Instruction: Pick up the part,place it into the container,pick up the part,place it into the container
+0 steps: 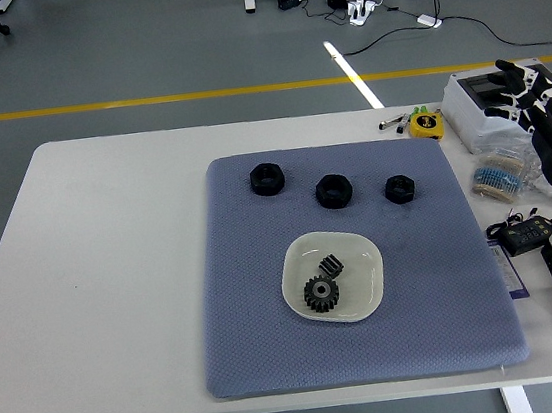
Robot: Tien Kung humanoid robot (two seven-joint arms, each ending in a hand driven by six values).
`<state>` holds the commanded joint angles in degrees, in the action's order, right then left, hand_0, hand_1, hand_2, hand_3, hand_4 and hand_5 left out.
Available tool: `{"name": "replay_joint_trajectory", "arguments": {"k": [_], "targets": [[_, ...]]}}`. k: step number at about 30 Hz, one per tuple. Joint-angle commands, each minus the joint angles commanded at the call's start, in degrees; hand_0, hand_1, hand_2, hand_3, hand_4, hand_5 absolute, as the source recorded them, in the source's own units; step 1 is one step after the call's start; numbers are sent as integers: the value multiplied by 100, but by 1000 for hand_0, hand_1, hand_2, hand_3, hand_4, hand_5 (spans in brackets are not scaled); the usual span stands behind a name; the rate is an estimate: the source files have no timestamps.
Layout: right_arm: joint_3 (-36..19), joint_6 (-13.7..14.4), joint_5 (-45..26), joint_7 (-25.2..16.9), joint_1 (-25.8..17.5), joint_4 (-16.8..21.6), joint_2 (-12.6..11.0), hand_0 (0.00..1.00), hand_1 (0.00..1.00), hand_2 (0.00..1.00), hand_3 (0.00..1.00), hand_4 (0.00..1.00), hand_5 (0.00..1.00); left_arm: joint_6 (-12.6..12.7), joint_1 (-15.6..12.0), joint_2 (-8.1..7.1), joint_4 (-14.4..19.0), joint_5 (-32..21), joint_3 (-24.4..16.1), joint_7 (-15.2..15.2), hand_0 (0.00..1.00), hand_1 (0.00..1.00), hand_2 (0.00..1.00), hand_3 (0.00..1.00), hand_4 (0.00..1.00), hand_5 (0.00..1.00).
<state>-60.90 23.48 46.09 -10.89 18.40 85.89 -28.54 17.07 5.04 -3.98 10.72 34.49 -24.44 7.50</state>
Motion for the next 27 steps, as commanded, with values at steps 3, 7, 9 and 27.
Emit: {"name": "replay_joint_trajectory", "arguments": {"k": [3,7,9,27], "targets": [[23,-3,-41,-8,21,-18,12,748,759,829,856,998,847,6,-1,-2,0,-66,39,-24,708,684,734,576,667,603],[68,-8,-62,12,29,-44,36,748,759,829,856,998,847,16,-11,4,-2,-182,126,-56,708,684,734,576,667,603],[88,-2,-92,5,25,-67,62,751,760,825,853,998,849,23,-25,10,-5,-200,129,-58,707,684,735,576,668,602],[342,9,-147,156,40,-116,187,734,751,813,837,998,855,40,-60,50,-6,-185,120,-16,706,683,729,577,666,603]]}}
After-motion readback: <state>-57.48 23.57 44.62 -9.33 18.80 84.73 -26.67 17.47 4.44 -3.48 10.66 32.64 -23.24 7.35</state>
